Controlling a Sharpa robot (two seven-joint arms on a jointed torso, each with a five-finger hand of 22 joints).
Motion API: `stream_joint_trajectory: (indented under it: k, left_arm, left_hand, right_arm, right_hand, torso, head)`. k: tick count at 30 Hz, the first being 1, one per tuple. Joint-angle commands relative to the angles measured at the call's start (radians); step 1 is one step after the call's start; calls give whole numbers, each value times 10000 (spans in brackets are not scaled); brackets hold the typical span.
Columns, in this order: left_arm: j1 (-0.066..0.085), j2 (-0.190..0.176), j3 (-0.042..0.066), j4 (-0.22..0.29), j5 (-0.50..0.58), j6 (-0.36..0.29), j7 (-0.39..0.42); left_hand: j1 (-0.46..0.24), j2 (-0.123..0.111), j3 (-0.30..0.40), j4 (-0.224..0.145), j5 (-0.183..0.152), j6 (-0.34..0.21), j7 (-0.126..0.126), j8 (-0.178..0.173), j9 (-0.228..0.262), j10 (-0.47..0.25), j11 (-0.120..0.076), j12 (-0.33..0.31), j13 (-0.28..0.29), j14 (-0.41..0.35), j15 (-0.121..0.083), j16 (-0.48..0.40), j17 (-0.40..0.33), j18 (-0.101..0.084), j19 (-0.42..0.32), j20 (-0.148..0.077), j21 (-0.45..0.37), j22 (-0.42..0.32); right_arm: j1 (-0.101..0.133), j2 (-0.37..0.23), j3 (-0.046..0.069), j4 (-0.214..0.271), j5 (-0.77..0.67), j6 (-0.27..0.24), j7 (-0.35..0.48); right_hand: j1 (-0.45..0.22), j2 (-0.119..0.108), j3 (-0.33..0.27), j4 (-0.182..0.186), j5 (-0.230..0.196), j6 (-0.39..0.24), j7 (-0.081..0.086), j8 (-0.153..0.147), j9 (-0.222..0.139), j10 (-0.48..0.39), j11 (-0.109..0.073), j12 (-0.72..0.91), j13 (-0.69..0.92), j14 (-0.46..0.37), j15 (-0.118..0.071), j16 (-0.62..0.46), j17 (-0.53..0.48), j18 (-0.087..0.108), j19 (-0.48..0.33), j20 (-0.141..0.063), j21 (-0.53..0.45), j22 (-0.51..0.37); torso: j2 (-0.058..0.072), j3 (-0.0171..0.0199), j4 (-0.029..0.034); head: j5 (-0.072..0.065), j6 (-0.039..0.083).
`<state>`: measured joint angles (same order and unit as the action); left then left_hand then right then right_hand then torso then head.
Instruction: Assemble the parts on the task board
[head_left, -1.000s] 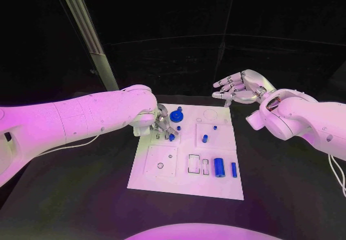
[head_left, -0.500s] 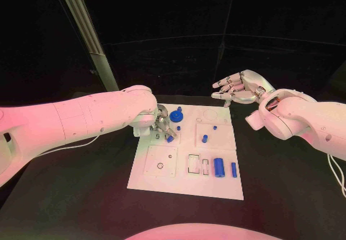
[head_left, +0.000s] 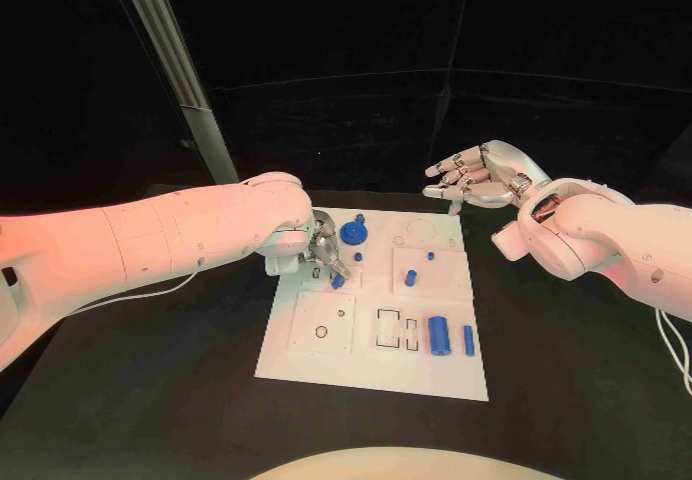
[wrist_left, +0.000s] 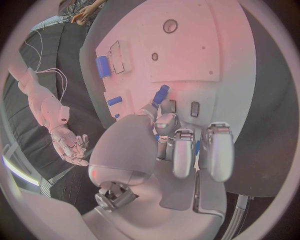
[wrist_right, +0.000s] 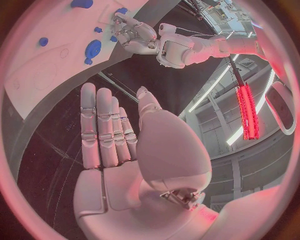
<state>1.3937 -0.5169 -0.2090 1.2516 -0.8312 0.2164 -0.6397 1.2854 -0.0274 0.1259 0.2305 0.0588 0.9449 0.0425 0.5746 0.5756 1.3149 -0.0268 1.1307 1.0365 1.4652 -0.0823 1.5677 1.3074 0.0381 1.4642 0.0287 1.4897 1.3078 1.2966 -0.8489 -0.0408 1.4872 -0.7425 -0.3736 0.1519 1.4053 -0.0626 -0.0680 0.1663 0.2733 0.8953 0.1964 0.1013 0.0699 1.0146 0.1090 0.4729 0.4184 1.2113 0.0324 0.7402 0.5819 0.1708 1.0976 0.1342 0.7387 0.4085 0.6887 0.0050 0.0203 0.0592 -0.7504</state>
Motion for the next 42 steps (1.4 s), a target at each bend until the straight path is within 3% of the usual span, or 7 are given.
stream_joint_trajectory:
  k: [1, 6, 9, 16, 27, 42]
  left_arm:
    - [9, -19, 3, 19, -59, -79, 82]
    - [9, -37, 3, 4, -59, -130, 113]
    - [9, -42, 4, -15, -71, -135, 142]
    - [9, -36, 4, -56, -405, -34, 201]
    - [11, -12, 7, -82, -686, 325, 99]
    - [15, 94, 10, -131, -816, 749, 20]
  left_hand:
    - [74, -7, 60, 24, 57, -7, -45, -36, 17, -6, -54, -29, -11, 1056, -77, 31, 2634, -53, 430, -76, -18, 1102]
    - [-395, -231, 118, 266, 8, 34, 11, -52, 43, 9, -8, -34, -28, 1056, -45, 31, 2634, -52, 427, -58, -28, 1096]
    - [-976, -508, -82, 559, -29, 61, 57, -49, 73, 21, 38, -28, -38, 1056, -9, 31, 2634, -51, 424, -26, -36, 1091]
    - [-1657, -749, -541, 583, -39, 49, 54, -68, 131, 25, 46, -1, -27, 1056, 4, 31, 2634, -50, 428, 0, -37, 1106]
    - [-1725, -831, -728, 565, -40, 31, 55, -82, 150, 13, 47, -4, -34, 1056, 5, 31, 2634, -47, 422, 1, -48, 1093]
    - [-1351, -737, -693, 424, -2, 41, 49, -86, 188, 12, 40, 16, -14, 1056, 2, 31, 2634, -45, 419, -1, -57, 1092]
  right_arm:
    - [20, 12, 7, 0, -24, 49, 41]
    - [20, 20, 6, -17, -24, 45, 39]
    - [20, 30, 6, -34, -24, 47, 38]
    - [20, 57, 6, -66, -24, 64, 26]
    - [19, 60, 5, -87, -24, 122, -18]
    - [19, 117, 4, -138, -24, 216, -89]
  right_hand:
    - [-24, 106, -67, 5, 72, -14, -53, 39, 9, -56, 7, 58, -15, -34, -2, 12, -10, 129, 101, -1, 27, 11]
    - [-28, 106, -72, 9, 76, -13, -53, 42, 9, -57, 8, 58, -20, -36, -2, 12, -11, 129, 102, -1, 27, 11]
    - [-38, 107, -80, 18, 82, -14, -52, 46, 8, -59, 10, 60, -29, -38, -1, 14, -12, 128, 102, -1, 25, 10]
    - [-49, 109, -89, 27, 87, -15, -51, 49, 8, -61, 11, 62, -38, -40, 0, 15, -13, 128, 102, -1, 23, 10]
    - [-95, 113, -126, 63, 101, -22, -47, 62, 6, -71, 16, 69, -74, -49, 4, 20, -16, 125, 102, 0, 15, 6]
    - [-109, 115, -138, 75, 109, -23, -46, 66, 5, -74, 17, 71, -86, -51, 6, 23, -18, 125, 102, 1, 12, 4]
  torso:
    - [2, 3, -11]
    - [5, 4, -9]
    - [4, 6, -5]
    - [1, 10, -20]
    - [4, 20, -13]
    - [9, 7, -23]
  head:
    - [11, 4]
    - [-2, 9]
    - [-15, 13]
    - [-2, 7]
    - [-29, -15]
    - [-25, -52]
